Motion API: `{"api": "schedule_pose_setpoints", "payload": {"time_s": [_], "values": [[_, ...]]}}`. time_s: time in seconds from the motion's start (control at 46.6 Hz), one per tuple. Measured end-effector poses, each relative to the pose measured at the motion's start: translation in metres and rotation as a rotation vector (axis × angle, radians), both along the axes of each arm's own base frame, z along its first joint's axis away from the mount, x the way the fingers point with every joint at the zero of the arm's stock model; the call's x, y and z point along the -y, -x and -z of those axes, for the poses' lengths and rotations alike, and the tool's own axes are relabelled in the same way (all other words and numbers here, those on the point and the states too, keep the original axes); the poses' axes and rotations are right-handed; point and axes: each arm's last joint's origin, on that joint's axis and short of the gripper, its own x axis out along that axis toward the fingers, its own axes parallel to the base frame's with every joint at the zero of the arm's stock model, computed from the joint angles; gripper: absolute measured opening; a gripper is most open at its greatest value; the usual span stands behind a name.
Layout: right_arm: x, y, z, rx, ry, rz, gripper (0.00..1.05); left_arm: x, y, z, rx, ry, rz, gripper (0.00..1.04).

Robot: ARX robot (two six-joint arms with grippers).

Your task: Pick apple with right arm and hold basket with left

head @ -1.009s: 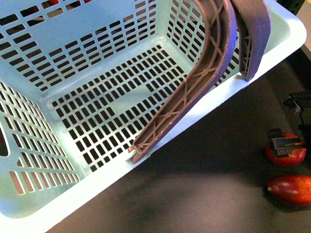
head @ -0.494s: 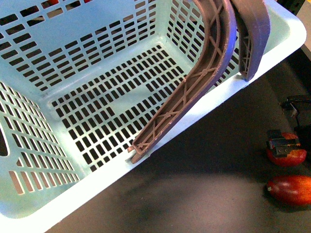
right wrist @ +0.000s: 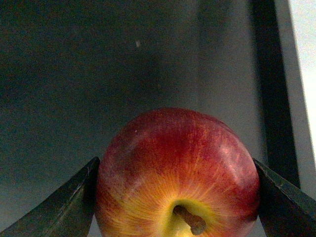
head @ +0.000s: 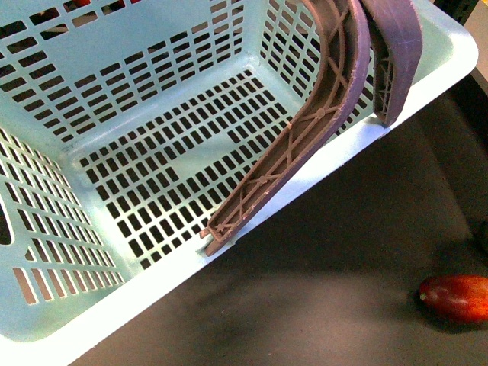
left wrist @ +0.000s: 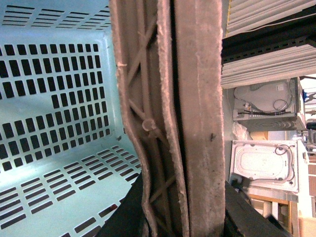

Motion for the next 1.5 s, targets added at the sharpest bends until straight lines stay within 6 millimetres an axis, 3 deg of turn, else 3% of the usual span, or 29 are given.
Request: {"api": "schedule_pose_setpoints", "payload": {"time_s": [0.258,0.429,0.515,0.687,0.859,0.902,0.966,1.095,1.352,1.503], "values": [[-0.029,0.016,-0.101,0.301,-0.044,-0.044,0.79,0.000,0.000,0.000,0.000,0.001,0.000,0.19],[-0.065,0.021,-0.140,0.425,-0.099,-0.112,0.79,0.000,0.000,0.000,0.000,0.000,0.000,0.19],[-0.092,0.020,-0.145,0.437,-0.133,-0.172,0.79,0.000,0.000,0.000,0.000,0.000,0.000,0.19],[-0.154,0.018,-0.123,0.361,-0.184,-0.284,0.79,0.000,0.000,0.000,0.000,0.001,0.000,0.19],[-0.187,0.023,-0.109,0.312,-0.199,-0.350,0.79,0.000,0.000,0.000,0.000,0.000,0.000,0.19],[-0.191,0.024,-0.107,0.304,-0.199,-0.354,0.87,0.000,0.000,0.000,0.000,0.001,0.000,0.19],[-0.193,0.025,-0.106,0.302,-0.206,-0.347,0.97,0.000,0.000,0.000,0.000,0.001,0.000,0.19],[-0.183,0.029,-0.115,0.333,-0.213,-0.300,0.96,0.000,0.000,0.000,0.000,0.000,0.003,0.19],[-0.115,0.059,-0.146,0.458,-0.152,-0.017,0.96,0.000,0.000,0.000,0.003,-0.009,-0.005,0.19],[-0.084,0.085,-0.143,0.681,-0.122,0.013,0.73,0.000,0.000,0.000,0.000,-0.003,0.000,0.19]]}}
